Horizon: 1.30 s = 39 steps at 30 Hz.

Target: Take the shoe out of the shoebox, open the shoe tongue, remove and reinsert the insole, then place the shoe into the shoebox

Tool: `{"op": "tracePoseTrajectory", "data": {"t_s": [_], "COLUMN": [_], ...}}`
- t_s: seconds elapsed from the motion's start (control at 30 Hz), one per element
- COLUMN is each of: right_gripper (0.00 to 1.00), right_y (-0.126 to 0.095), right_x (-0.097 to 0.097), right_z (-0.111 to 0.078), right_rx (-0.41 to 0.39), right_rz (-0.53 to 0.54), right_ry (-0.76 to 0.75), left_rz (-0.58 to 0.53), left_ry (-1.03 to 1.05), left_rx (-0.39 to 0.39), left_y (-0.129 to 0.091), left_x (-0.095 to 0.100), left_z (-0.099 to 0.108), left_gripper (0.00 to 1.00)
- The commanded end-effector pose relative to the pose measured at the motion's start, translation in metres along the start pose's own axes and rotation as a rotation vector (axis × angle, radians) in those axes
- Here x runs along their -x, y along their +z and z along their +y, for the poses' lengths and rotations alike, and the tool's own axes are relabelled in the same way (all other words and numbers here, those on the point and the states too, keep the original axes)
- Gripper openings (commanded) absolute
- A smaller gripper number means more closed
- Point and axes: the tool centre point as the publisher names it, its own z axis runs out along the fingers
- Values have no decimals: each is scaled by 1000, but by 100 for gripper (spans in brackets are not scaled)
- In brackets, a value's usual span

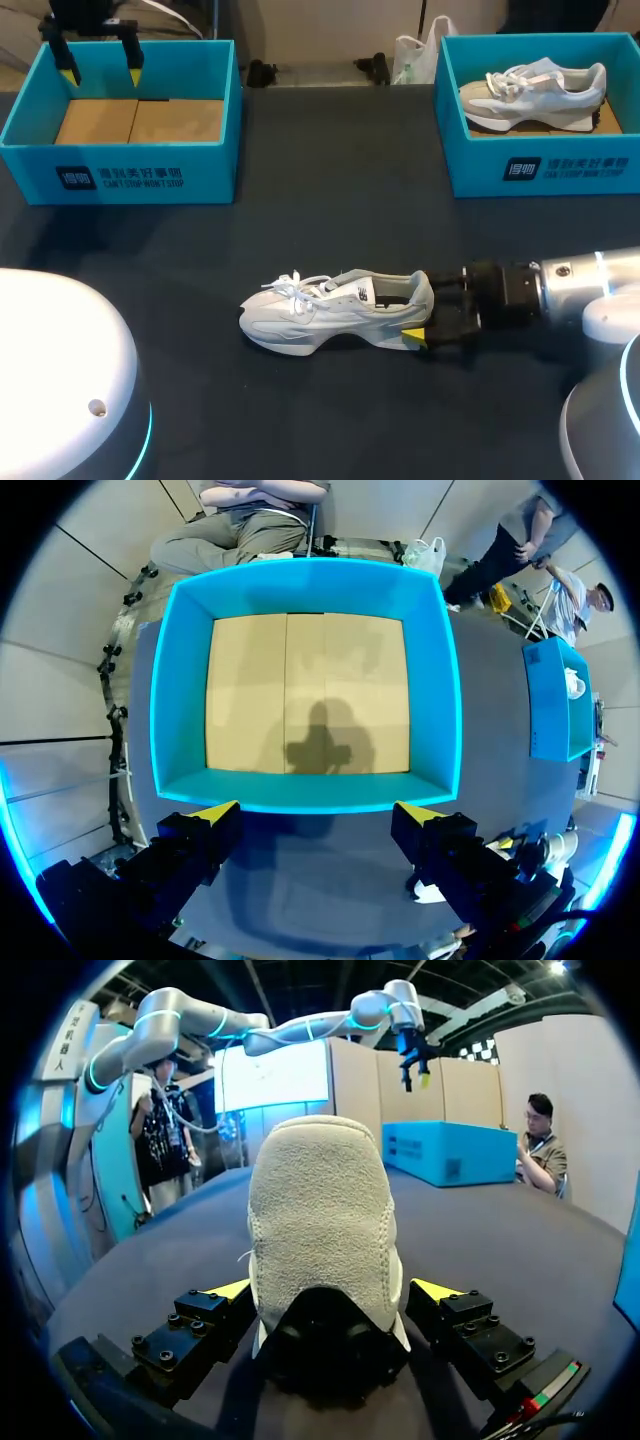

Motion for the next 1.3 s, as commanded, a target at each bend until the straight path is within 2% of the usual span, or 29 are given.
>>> {"op": "tracePoseTrajectory", "data": {"t_s": [0.03, 0.63, 1.3], "right_gripper": [100, 100, 100], "right_y": [8, 26, 27], "right_x": [2, -1, 1], "right_z": [-2, -3, 0], "right_rx": [-2, 13, 33], "right_rz": [4, 15, 13], "right_ry": [4, 7, -11], "left_rz": [-1, -1, -1], "left_ry": [0, 0, 0], "left_rx": [0, 0, 0], "left_y": [0, 0, 0], "left_x": [0, 0, 0], "left_z": [0, 0, 0], "left_gripper": [100, 100, 100]}}
